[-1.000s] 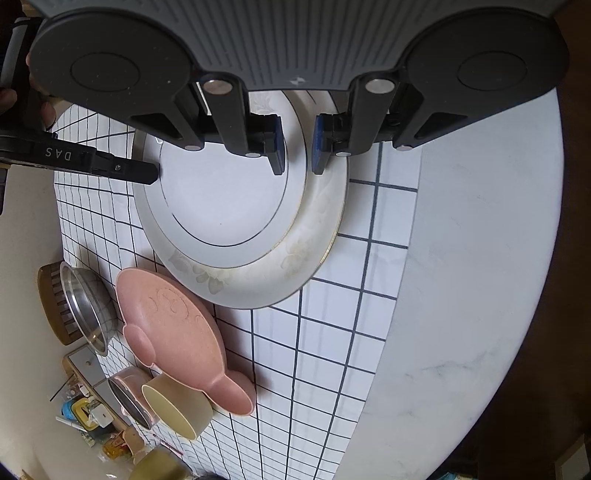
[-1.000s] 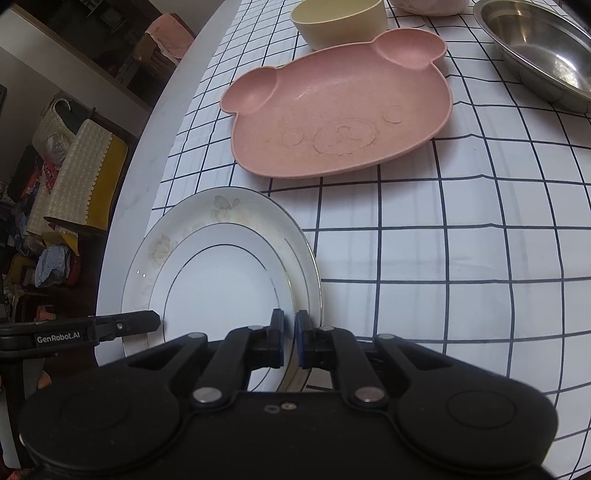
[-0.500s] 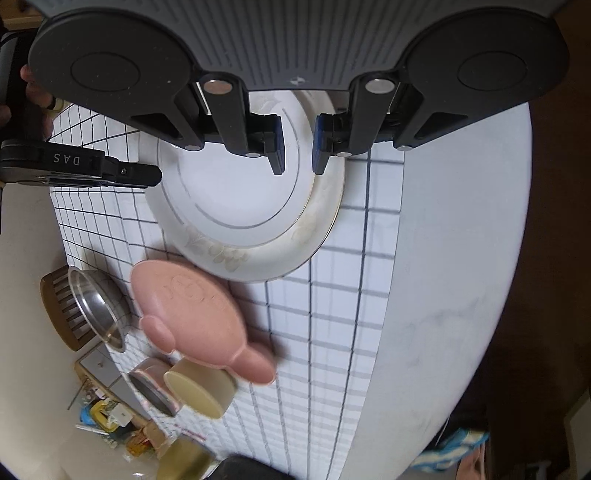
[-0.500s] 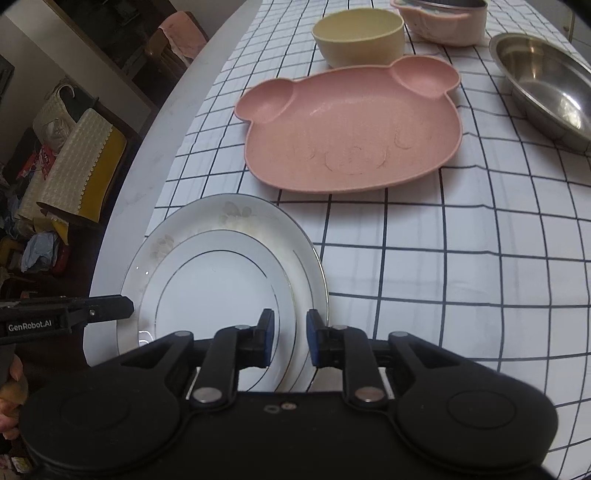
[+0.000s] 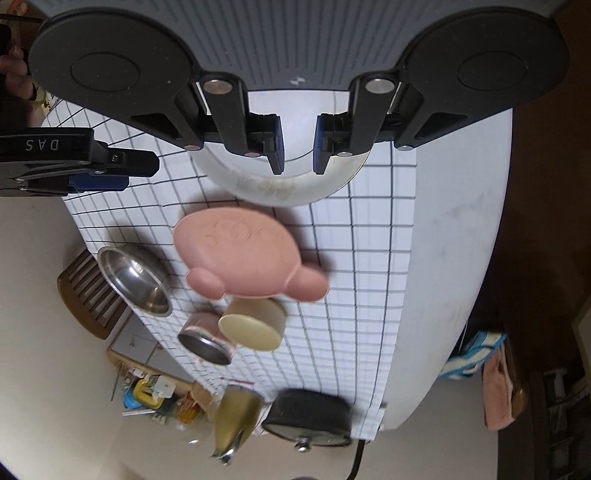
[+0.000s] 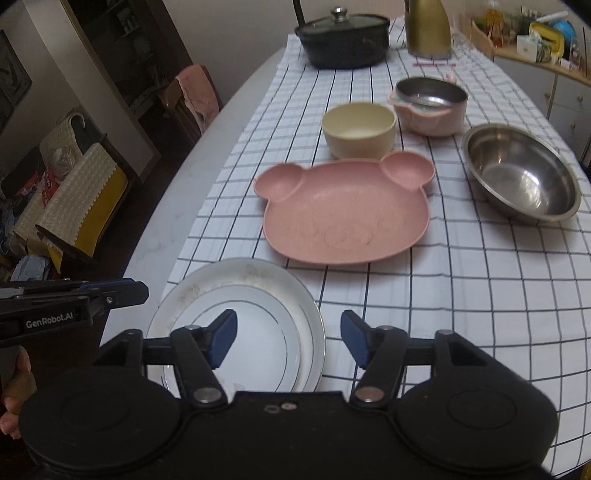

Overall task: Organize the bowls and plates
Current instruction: 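Open both grippers and release the small white plate, then withdraw both grippers and move toward the pink bear-face plate, then close both grippers on the rim of the pink bear-face plate, then lift the pink bear-face plate with both grippers and carry it toward the plate stack, then lower the pink plate onto the small white plate and open both grippers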

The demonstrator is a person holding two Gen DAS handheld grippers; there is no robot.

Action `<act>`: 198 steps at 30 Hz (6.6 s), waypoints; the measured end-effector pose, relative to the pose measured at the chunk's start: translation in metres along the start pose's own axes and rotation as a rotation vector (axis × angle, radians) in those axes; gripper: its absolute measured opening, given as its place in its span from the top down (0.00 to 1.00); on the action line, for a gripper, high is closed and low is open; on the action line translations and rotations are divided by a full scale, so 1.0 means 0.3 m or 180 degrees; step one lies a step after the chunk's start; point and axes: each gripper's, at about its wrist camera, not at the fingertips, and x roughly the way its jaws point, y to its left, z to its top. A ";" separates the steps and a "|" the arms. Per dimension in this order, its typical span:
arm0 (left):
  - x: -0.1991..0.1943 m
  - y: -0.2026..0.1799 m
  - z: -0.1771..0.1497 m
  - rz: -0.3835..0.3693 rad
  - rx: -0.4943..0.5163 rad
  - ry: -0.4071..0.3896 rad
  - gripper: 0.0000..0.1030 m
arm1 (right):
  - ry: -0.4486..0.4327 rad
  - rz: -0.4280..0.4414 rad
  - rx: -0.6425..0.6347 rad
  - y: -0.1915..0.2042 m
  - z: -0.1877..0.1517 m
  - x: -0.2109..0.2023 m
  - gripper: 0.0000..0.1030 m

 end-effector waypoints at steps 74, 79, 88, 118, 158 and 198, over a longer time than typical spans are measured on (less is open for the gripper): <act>0.655 -0.075 0.297 0.0560 -0.0321 0.0681 0.67 | 0.0206 -0.0490 -0.0018 -0.396 0.304 0.449 0.69; 0.657 -0.076 0.294 0.0535 -0.0371 0.0690 0.84 | 0.0219 -0.0514 0.0011 -0.401 0.302 0.451 0.80; 0.623 -0.095 0.305 0.0490 -0.0263 0.0585 0.86 | 0.0168 -0.0625 0.0082 -0.401 0.307 0.424 0.89; 0.174 -0.010 0.187 0.0329 -0.0179 0.0246 0.86 | -0.0140 -0.0451 -0.0017 -0.121 0.160 0.069 0.89; 0.147 0.090 -0.131 0.0668 -0.0054 0.0286 0.86 | -0.0068 -0.0468 -0.0547 0.054 -0.154 0.193 0.88; -0.089 -0.031 -0.093 0.0334 0.0292 -0.0299 0.52 | -0.0454 -0.0415 -0.0587 0.150 -0.095 -0.040 0.40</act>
